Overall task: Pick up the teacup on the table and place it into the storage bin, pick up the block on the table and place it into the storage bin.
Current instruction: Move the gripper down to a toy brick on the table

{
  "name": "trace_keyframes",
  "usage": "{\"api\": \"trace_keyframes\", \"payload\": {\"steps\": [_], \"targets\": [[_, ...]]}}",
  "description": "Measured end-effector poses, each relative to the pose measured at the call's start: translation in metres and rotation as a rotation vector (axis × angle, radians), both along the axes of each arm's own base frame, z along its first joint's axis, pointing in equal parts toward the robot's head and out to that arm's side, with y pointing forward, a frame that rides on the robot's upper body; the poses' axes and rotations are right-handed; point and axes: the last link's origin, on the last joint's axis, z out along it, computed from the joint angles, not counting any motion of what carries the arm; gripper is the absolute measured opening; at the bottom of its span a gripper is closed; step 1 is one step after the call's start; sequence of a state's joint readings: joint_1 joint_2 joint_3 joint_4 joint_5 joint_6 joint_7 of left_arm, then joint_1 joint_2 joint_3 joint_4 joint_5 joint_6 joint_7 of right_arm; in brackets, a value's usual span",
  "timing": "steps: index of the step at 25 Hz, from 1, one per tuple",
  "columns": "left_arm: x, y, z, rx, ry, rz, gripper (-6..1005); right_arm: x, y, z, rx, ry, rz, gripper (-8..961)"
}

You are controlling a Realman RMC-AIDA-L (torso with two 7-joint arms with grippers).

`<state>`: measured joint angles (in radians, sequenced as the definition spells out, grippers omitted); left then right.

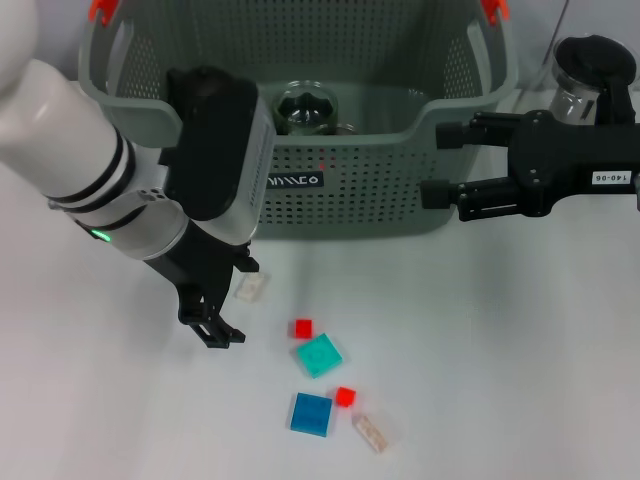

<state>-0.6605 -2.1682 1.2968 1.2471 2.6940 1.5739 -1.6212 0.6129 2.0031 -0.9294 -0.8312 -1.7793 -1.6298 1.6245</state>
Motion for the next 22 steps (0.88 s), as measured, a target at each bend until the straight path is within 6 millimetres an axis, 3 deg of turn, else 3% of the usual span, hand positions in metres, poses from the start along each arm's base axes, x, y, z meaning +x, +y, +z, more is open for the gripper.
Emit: {"api": "trace_keyframes", "payload": {"steps": [22], "targets": [[0.002, 0.020, -0.028, -0.018, 0.069, -0.061, 860, 0.001, -0.002, -0.006, -0.008, 0.017, -0.010, 945]]}}
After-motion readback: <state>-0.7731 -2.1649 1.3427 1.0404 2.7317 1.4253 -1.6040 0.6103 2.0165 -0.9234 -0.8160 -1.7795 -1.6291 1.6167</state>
